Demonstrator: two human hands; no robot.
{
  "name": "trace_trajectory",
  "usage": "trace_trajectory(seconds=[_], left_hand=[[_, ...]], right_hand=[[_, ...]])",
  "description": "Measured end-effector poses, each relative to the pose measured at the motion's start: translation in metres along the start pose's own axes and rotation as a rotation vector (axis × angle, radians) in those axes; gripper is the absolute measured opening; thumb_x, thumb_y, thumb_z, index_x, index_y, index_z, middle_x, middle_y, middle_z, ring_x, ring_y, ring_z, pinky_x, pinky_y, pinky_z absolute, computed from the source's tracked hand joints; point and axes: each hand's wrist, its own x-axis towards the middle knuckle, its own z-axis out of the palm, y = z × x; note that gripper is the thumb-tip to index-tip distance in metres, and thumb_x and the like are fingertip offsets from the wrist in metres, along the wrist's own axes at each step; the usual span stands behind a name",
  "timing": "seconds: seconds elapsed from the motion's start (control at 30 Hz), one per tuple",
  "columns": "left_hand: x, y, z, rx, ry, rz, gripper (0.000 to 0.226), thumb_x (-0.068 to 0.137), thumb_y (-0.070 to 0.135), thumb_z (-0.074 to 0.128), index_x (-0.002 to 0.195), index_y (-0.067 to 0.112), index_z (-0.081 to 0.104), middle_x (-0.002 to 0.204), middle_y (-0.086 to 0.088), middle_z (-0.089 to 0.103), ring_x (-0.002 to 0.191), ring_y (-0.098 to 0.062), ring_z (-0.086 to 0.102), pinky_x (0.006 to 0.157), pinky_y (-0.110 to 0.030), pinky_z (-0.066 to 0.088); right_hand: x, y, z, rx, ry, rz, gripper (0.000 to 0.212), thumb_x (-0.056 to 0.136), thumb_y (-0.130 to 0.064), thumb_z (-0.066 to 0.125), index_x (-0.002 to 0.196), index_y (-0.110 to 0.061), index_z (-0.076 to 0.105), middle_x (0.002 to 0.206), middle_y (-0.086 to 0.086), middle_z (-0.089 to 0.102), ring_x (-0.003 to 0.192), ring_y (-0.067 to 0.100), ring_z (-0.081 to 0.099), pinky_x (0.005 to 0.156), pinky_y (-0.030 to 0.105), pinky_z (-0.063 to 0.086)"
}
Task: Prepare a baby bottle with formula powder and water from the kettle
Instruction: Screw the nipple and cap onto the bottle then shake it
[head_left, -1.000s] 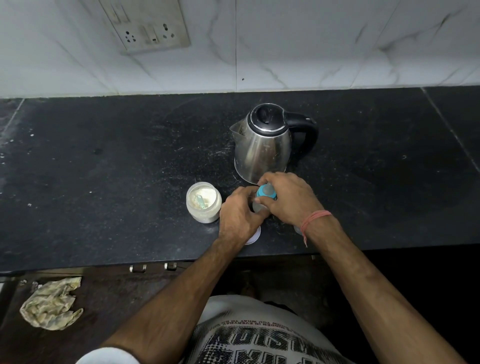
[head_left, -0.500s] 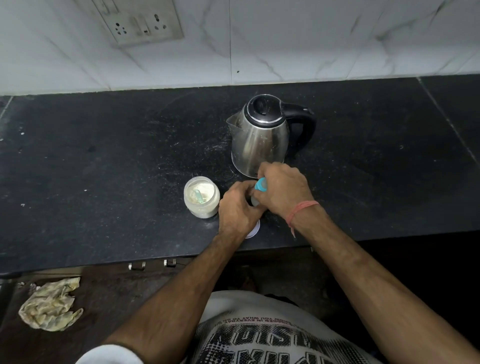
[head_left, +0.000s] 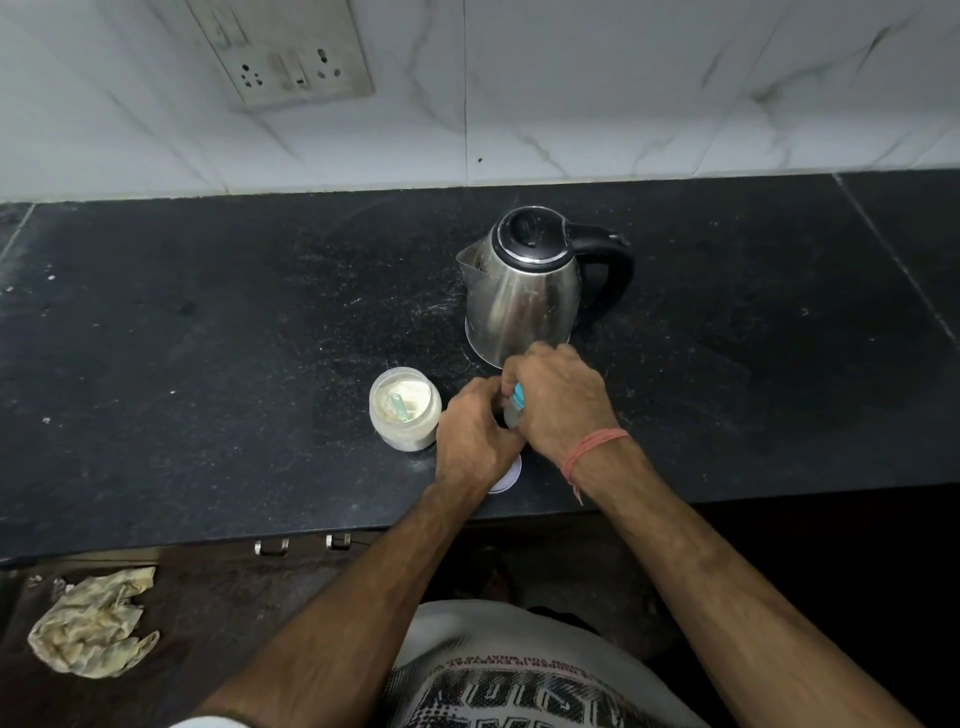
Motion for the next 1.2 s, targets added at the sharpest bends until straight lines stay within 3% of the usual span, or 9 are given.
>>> trace_trajectory(seconds=[0.1,0.2,0.37,0.5,0.67,0.73,0.8,0.93,1.2], left_hand=[[-0.002,0.003,-0.002,-0.01,-0.012,0.009,0.026,0.085,0.036,0.078,0.107,0.023,0.079,0.1,0.007,0.073,0.089,-0.014,0.068,0.08,-0.042,0.06],[-0.005,0.006,-0.004,-0.037,-0.015,-0.005,0.059,0.076,0.057,0.061,0.121,0.025,0.082,0.108,0.007,0.076,0.098,-0.013,0.07,0.085,-0.033,0.058],[-0.002,0.004,-0.001,-0.003,-0.011,-0.006,0.029,0.089,0.026,0.08,0.118,0.024,0.081,0.108,0.006,0.075,0.096,-0.014,0.07,0.084,-0.037,0.059],[-0.001,0.001,0.001,0.025,0.002,-0.01,0.021,0.087,0.026,0.086,0.105,0.022,0.077,0.097,0.009,0.07,0.086,-0.013,0.065,0.073,-0.03,0.047],[0.0,-0.002,0.003,0.009,0.008,-0.003,0.018,0.085,0.029,0.086,0.096,0.022,0.073,0.094,0.006,0.07,0.083,-0.015,0.063,0.072,-0.032,0.049],[-0.001,-0.002,0.002,0.004,0.006,0.004,0.025,0.085,0.042,0.075,0.099,0.021,0.075,0.095,0.006,0.071,0.084,-0.015,0.064,0.072,-0.033,0.049],[-0.002,-0.001,0.002,-0.027,0.008,0.022,0.049,0.079,0.056,0.062,0.108,0.021,0.081,0.101,0.005,0.074,0.089,-0.014,0.067,0.074,-0.031,0.051],[-0.001,-0.002,0.002,-0.053,0.024,0.044,0.059,0.076,0.061,0.06,0.115,0.024,0.084,0.106,0.007,0.077,0.094,-0.013,0.069,0.079,-0.033,0.055],[-0.001,-0.005,0.004,-0.066,0.023,0.035,0.057,0.075,0.063,0.064,0.115,0.026,0.083,0.101,0.012,0.074,0.091,-0.008,0.069,0.081,-0.036,0.06]], right_hand=[[0.003,0.004,-0.001,0.023,-0.022,0.001,0.024,0.096,-0.03,0.078,0.118,-0.027,0.071,0.123,0.002,0.063,0.12,0.027,0.057,0.093,0.038,0.054],[0.003,0.006,-0.001,0.088,-0.004,0.042,0.031,0.096,-0.039,0.08,0.118,-0.023,0.066,0.123,0.006,0.06,0.111,0.029,0.064,0.092,0.042,0.059],[-0.006,0.007,0.007,0.166,0.061,0.029,0.034,0.093,-0.037,0.084,0.113,-0.025,0.059,0.118,-0.001,0.053,0.102,0.023,0.063,0.086,0.04,0.061],[-0.007,0.01,0.005,0.083,0.053,-0.026,0.022,0.094,-0.027,0.081,0.109,-0.031,0.065,0.117,-0.008,0.057,0.111,0.018,0.055,0.08,0.033,0.052],[0.0,0.004,0.001,0.053,0.017,-0.012,0.012,0.094,-0.023,0.082,0.103,-0.029,0.076,0.115,-0.004,0.065,0.115,0.022,0.054,0.086,0.034,0.055],[0.004,0.005,0.001,0.053,-0.01,0.005,0.022,0.092,-0.034,0.085,0.112,-0.027,0.077,0.121,0.002,0.065,0.12,0.025,0.056,0.094,0.036,0.055],[0.008,0.007,0.001,0.058,-0.027,0.029,0.033,0.092,-0.044,0.085,0.116,-0.024,0.076,0.122,0.005,0.064,0.118,0.026,0.06,0.097,0.039,0.056],[0.009,0.009,0.0,0.064,-0.012,0.06,0.042,0.092,-0.053,0.083,0.117,-0.021,0.074,0.117,0.007,0.064,0.111,0.027,0.065,0.092,0.04,0.058],[-0.003,0.012,-0.008,0.135,-0.062,-0.006,0.042,0.091,-0.019,0.084,0.129,-0.022,0.067,0.123,0.005,0.063,0.116,0.029,0.064,0.096,0.044,0.059]])
